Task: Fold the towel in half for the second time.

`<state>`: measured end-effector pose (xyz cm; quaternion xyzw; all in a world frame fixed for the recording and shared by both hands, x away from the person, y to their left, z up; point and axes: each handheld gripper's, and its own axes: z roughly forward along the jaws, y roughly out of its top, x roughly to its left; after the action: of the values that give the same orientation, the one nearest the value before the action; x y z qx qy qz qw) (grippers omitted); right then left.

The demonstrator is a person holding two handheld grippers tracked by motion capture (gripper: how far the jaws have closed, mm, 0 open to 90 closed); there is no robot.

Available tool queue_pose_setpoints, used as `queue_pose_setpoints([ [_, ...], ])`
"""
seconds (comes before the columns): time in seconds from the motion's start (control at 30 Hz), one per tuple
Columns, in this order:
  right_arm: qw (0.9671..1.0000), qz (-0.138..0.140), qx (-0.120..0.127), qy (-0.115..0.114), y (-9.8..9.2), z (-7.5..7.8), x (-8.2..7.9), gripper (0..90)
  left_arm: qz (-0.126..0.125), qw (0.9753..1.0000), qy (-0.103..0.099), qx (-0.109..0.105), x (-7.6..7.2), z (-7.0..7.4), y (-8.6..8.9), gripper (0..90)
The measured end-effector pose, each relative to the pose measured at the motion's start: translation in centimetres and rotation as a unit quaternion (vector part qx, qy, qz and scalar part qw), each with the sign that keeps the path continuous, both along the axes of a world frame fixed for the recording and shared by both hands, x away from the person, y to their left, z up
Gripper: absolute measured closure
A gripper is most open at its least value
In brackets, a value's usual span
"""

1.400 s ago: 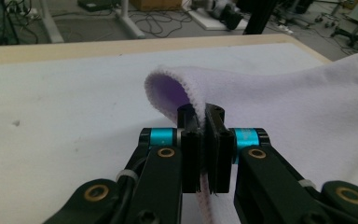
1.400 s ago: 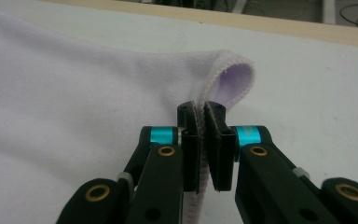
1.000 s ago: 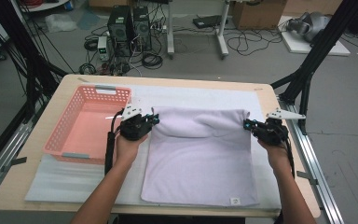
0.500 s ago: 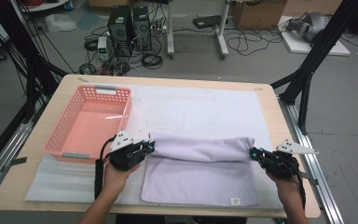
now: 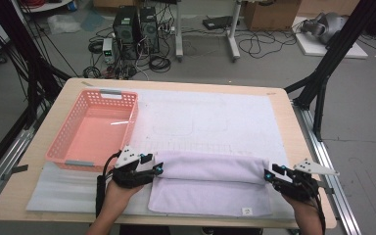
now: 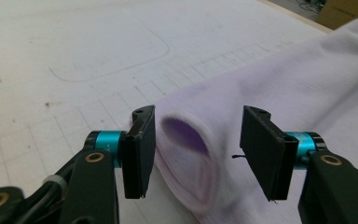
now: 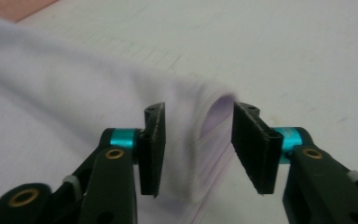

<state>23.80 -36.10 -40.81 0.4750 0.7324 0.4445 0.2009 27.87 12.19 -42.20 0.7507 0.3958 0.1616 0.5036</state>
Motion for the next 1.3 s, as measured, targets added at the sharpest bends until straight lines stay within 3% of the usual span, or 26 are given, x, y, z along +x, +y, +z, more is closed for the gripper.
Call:
queue_pose_setpoints([
  [0.1,0.9999,-0.008,-0.001,0.006,0.2,0.3,1.6,48.8,0.0,0.9997,0.023,-0.002,1.6,-0.4,-0.3,44.2],
  [0.17,0.9997,-0.007,0.001,0.024,0.6,0.1,2.8,49.1,-0.016,0.9992,0.033,-0.018,2.1,-0.7,-0.4,57.7],
  [0.2,0.9996,-0.003,-0.006,0.028,0.9,-0.1,3.4,53.3,-0.02,0.9991,0.032,-0.022,2.1,-0.9,-0.5,68.0],
  [0.27,0.999,0.018,-0.012,0.04,1.2,-0.5,4.0,75.8,-0.031,0.9989,0.024,-0.027,1.7,-0.9,-0.4,82.0],
  [0.3,0.9989,0.023,-0.013,0.039,1.3,-0.6,3.9,82.7,-0.038,0.9986,0.02,-0.03,1.5,-0.8,-0.4,84.0],
  [0.5,0.999,0.04,-0.001,0.02,0.8,-0.3,1.8,84.8,-0.06,0.9971,0.001,-0.046,-0.6,0.0,0.5,85.0],
  [0.7,0.9973,0.072,0.007,-0.008,0.2,0.4,-1.6,84.8,-0.09,0.9942,-0.011,-0.058,-3.0,0.4,0.9,84.5],
  [0.8,0.9963,0.083,0.011,-0.018,0.0,0.6,-3.0,84.8,-0.112,0.9924,-0.001,-0.052,-3.7,0.4,1.2,84.4],
  [0.9,0.9954,0.096,0.004,-0.008,-0.1,0.5,-4.1,84.7,-0.131,0.9903,0.014,-0.043,-4.2,0.4,1.5,81.8],
  [0.93,0.9948,0.102,0.001,-0.004,-0.1,0.4,-4.4,84.4,-0.134,0.9898,0.02,-0.044,-4.3,0.4,1.7,77.1],
  [1.0,0.994,0.108,-0.014,0.012,-0.2,0.1,-4.8,81.0,-0.114,0.9917,0.026,-0.054,-4.3,0.5,2.1,55.9],
  [1.03,0.9947,0.1,-0.016,0.017,-0.4,0.0,-4.8,72.6,-0.108,0.9921,0.023,-0.061,-4.2,0.6,2.2,49.9],
  [1.07,0.9957,0.089,-0.009,0.022,-0.6,0.0,-4.8,65.9,-0.102,0.9925,0.019,-0.066,-4.1,0.6,2.4,48.5],
  [1.17,0.9984,0.055,0.011,0.008,-1.4,0.2,-4.3,61.0,-0.08,0.9935,0.02,-0.078,-3.4,0.6,2.3,44.6],
  [1.3,0.9995,0.032,0.001,0.006,-1.2,0.1,-3.0,58.9,-0.063,0.9966,0.024,-0.048,-2.5,-0.1,1.3,44.6],
])
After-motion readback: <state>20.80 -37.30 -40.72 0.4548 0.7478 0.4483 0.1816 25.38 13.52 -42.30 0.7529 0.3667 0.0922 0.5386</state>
